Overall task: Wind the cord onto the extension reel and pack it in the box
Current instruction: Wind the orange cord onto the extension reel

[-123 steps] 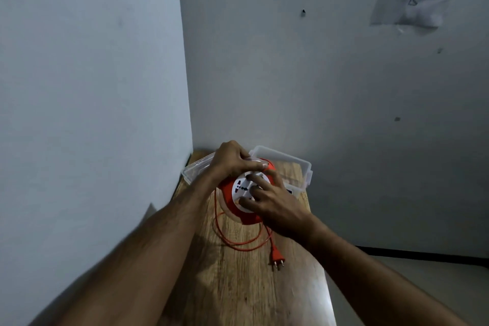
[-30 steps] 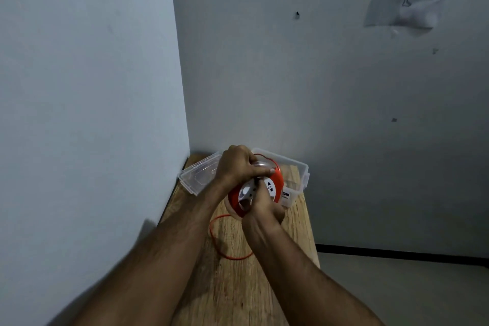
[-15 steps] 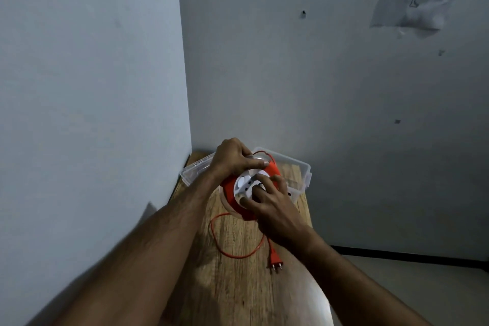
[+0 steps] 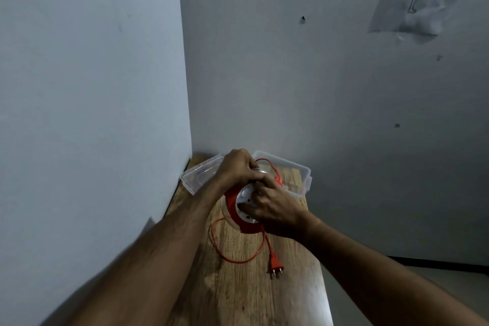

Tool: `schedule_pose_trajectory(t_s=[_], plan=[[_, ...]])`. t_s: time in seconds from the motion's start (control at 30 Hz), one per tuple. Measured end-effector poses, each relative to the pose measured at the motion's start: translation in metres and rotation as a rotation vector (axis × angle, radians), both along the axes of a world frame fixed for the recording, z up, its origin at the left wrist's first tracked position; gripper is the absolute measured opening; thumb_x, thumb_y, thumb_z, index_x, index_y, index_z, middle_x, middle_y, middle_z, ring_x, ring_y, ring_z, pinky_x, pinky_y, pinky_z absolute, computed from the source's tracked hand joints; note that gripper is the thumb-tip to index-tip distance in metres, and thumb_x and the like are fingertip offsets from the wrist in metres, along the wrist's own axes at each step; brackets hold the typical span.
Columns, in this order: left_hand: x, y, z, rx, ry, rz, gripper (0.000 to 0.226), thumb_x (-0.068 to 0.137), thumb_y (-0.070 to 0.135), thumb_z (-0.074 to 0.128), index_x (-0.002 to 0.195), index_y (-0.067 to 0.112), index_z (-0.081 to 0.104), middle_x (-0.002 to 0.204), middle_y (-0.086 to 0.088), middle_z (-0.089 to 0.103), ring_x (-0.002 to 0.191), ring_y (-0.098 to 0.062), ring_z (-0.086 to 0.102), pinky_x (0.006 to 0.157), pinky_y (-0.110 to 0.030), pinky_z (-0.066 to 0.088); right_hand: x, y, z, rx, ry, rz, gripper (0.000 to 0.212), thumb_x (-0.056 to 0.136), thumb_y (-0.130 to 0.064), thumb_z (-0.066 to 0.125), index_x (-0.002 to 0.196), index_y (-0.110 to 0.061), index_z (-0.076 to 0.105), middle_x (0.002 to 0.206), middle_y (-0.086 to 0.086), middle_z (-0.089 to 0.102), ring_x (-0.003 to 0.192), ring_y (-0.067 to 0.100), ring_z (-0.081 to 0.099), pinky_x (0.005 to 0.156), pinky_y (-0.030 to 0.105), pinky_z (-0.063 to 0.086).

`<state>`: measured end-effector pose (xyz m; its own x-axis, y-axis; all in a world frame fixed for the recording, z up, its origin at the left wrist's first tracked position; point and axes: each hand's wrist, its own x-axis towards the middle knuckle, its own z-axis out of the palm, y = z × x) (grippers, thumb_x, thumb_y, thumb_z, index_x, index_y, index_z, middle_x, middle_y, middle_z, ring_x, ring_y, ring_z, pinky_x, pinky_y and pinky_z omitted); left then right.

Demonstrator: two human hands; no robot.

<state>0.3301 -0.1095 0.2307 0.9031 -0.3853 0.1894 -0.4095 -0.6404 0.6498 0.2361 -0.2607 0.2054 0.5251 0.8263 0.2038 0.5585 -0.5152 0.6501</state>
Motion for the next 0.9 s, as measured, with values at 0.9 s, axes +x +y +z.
schedule_pose_trajectory(t_s=[0.9], plan=[[0.0,0.005,0.003,-0.098,-0.034,0.133,0.06,0.065,0.066,0.084,0.049,0.012,0.066,0.045,0.0,0.06,0.039,-0.006,0.046,0.045,-0.024,0.035,-0.014,0.071,0.007,2.573,0.707,-0.888,0.038,0.079,-0.012,0.083,0.113,-0.014,0.067,0.113,0.009,0.07,0.098,0.027,0.07,0.079,0.044,0.063]])
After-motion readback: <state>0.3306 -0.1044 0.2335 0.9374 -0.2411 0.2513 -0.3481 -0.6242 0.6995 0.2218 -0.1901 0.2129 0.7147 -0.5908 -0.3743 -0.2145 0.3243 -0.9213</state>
